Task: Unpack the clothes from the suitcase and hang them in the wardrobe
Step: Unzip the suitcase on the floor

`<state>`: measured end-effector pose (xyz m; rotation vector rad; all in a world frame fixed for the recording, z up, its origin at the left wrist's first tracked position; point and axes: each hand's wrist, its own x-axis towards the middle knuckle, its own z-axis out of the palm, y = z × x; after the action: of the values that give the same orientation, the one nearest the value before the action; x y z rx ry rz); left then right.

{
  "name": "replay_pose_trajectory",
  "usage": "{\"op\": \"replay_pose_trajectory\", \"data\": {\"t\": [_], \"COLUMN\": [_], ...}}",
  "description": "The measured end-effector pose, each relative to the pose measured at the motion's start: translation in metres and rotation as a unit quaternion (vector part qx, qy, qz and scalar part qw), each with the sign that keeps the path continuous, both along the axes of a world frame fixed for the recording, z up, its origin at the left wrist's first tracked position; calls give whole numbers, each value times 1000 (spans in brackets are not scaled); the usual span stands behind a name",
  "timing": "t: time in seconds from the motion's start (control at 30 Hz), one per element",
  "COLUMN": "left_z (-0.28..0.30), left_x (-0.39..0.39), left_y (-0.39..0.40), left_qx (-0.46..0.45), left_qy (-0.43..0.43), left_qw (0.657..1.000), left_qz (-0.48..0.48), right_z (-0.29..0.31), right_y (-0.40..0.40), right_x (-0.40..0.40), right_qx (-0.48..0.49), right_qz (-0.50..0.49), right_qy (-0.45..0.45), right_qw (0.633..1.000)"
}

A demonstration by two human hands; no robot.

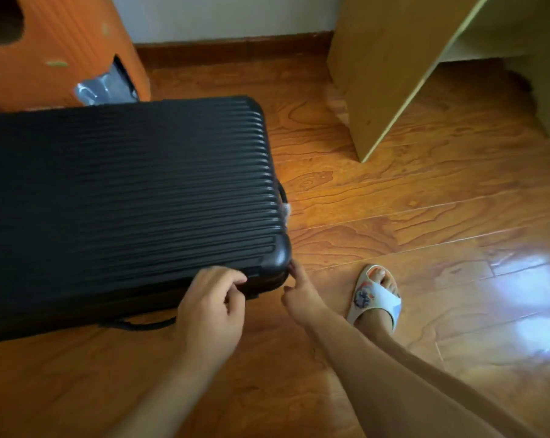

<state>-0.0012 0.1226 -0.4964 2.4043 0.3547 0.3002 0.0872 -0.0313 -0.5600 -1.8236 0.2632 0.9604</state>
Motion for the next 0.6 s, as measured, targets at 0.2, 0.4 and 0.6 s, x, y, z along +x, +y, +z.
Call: {"op": "replay_pose_trajectory", "data": {"t": [0.2,0.4,0.6], "left_z": [-27,-44,-51], "left_x": [100,99,101], "left_y": [-9,-18,-26], "left_qx": [215,300,333], "left_qy": [260,275,277], "left_qw": [941,913,901], "left_qz": [-5,10,19], "right_z": [-13,-47,-79], "right_y": [-24,-45,-12], "right_x": [1,69,140], "right_qx": [-4,-68,-85], "right_qz": [74,146,204], "right_qy": [-48,-81,-258], "right_qw": [996,984,940]}}
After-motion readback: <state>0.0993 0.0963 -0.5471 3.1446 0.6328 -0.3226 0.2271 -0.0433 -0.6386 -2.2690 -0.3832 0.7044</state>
